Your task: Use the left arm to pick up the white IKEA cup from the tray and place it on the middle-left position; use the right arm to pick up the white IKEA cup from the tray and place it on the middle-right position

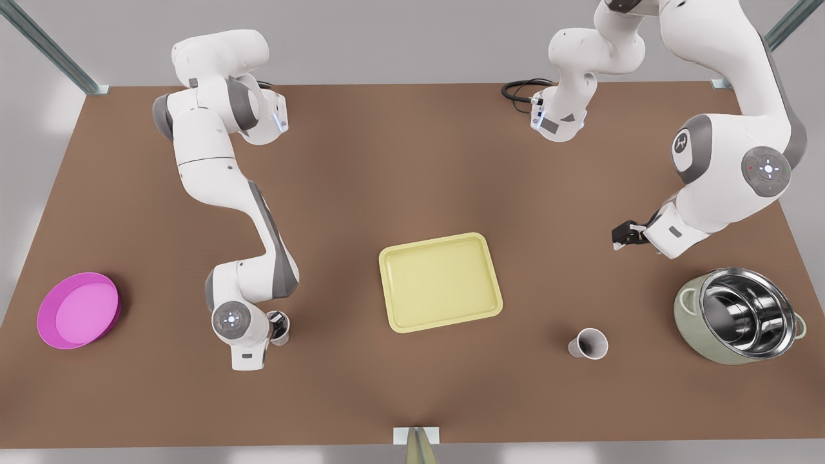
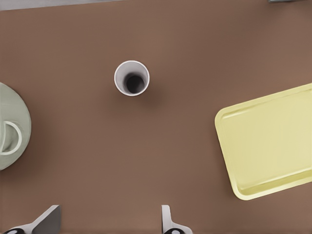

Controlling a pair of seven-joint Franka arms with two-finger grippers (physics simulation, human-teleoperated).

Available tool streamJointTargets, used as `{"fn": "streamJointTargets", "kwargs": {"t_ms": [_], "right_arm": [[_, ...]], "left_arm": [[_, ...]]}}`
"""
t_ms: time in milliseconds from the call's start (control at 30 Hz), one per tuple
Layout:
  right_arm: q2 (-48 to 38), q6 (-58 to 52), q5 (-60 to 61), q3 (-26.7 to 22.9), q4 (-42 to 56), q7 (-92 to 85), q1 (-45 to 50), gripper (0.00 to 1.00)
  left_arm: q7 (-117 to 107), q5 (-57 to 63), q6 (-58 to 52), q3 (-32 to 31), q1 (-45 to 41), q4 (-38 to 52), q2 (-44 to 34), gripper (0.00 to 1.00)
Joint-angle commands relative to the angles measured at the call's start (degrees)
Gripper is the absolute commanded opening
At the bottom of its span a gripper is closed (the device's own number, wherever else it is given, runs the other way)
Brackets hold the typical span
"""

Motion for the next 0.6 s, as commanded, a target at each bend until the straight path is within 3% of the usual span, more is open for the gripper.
{"fn": "streamJointTargets", "kwargs": {"t_ms": [0,67,167,400,500,567], "right_arm": [[-0.1,0.4,-0.2,0.0,0.1,-0.4,0.0,0.5],[-0.1,0.6,-0.2,0.0,0.1,-0.4,0.0,0.61],[-0.3,0.4,0.0,0.0,0.2,-0.2,0.0,0.68],[-5.9,-8.5,0.5,2.9,0.8,3.5,-0.1,0.75],[-15.6,-17.6,4.3,3.5,0.8,6.2,0.0,0.98],[-21.5,-23.2,4.3,2.3,0.8,7.4,-1.2,1.0]], "left_arm": [[0.7,0.0,-0.1,0.0,0.0,0.1,-0.1,1.0],[0.7,0.0,-0.1,0.0,0.0,0.1,-0.1,1.0],[0.7,0.0,-0.1,0.0,0.0,0.0,0.0,1.0],[0.7,0.0,-0.1,0.0,0.0,0.1,0.0,1.0],[0.7,0.0,-0.1,0.0,0.1,0.3,0.0,1.0],[0.6,0.0,0.2,0.0,0.1,0.4,0.1,1.0]]}}
